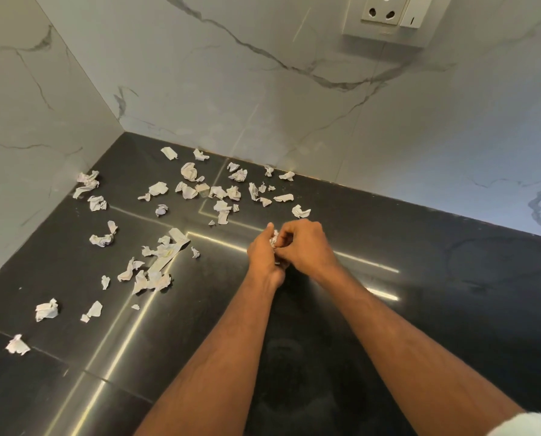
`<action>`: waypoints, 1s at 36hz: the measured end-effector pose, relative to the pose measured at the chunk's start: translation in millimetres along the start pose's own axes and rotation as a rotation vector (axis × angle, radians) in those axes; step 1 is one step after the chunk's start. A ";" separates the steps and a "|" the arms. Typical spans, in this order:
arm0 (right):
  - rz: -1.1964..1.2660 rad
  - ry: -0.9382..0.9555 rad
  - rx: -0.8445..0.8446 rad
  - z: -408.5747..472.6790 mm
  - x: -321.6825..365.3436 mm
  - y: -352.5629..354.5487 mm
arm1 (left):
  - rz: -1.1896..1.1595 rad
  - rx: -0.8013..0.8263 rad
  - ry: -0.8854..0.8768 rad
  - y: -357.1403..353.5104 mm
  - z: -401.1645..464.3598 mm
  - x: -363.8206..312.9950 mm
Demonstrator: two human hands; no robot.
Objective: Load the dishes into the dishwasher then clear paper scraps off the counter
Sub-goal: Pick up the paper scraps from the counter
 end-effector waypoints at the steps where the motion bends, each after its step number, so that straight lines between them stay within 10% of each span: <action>1: -0.037 -0.008 0.000 3.2 -1.2 1.3 | 0.022 -0.008 -0.004 0.1 1.4 -0.1; 10: 0.014 0.053 0.372 29.6 -8.0 14.4 | 0.069 -0.032 -0.024 6.9 5.8 -12.4; 17: -0.118 -0.055 -0.028 62.7 -35.4 20.5 | 0.052 0.020 -0.021 13.0 8.3 -22.9; 25: -0.509 0.018 0.082 53.4 -36.5 -10.0 | 0.031 0.024 -0.053 25.0 9.6 -32.8; 36: 0.466 -0.035 0.109 37.3 1.7 -24.0 | 0.031 0.060 -0.091 38.7 14.2 -39.5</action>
Point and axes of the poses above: each hand's wrist, its own z-axis towards the middle knuckle, its own y-axis out of the back of the hand, x = y × z, the point moved 5 cm from there along z, towards the middle knuckle, and after that the axes turned 10 degrees about -z, right-handed, at the moved point
